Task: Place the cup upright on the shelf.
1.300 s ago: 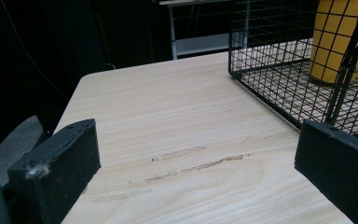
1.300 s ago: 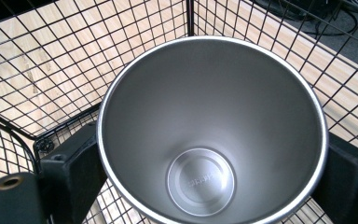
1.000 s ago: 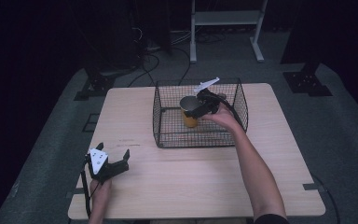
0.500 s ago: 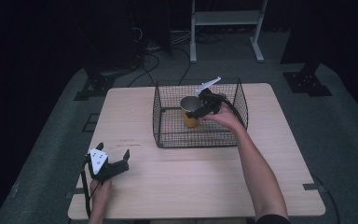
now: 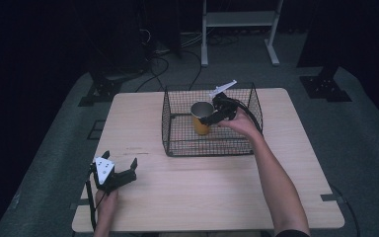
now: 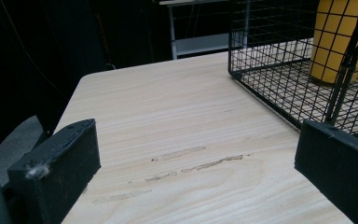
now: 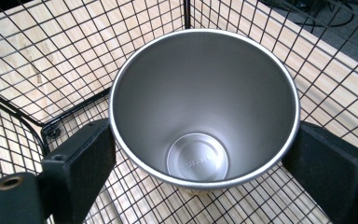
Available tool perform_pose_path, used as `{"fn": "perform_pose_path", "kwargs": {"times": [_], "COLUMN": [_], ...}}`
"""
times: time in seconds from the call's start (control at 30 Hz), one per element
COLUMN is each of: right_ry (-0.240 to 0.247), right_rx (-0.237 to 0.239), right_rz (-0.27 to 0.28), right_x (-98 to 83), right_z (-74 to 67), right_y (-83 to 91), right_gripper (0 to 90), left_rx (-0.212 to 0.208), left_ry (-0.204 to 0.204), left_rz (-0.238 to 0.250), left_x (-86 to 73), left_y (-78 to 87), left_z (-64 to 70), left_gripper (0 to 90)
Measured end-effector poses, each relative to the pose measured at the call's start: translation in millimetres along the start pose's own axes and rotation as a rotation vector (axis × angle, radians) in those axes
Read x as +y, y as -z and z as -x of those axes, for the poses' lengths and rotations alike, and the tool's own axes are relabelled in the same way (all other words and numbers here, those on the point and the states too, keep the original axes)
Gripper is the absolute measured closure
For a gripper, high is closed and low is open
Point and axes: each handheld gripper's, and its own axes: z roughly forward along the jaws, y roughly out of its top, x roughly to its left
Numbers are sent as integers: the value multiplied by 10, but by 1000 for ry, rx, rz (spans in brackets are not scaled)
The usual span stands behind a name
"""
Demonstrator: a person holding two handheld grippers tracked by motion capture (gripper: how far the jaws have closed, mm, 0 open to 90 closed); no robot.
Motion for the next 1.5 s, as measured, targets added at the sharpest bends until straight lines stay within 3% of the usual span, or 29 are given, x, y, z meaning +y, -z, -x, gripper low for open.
{"fn": "perform_pose_path", "kwargs": {"times": [0.67, 0.97, 1.23, 1.5], "right_ry": [1, 10, 10, 8], "right_rx": [-20, 6, 30, 20], "right_rz": [71, 138, 201, 195], "right_x": [66, 98, 21, -150], "right_z": [-42, -146, -278, -369], "right_y": [208, 415, 661, 812], "right_gripper": [92, 92, 92, 92], "left_rx": [2, 6, 5, 4], "left_ry": [-4, -5, -10, -11], "left_rz": [-2, -6, -7, 0], "left_x": [1, 3, 2, 0], "left_y": [-1, -6, -5, 1], "left_z": [5, 9, 12, 19], "left_gripper": [0, 0, 0, 0]}}
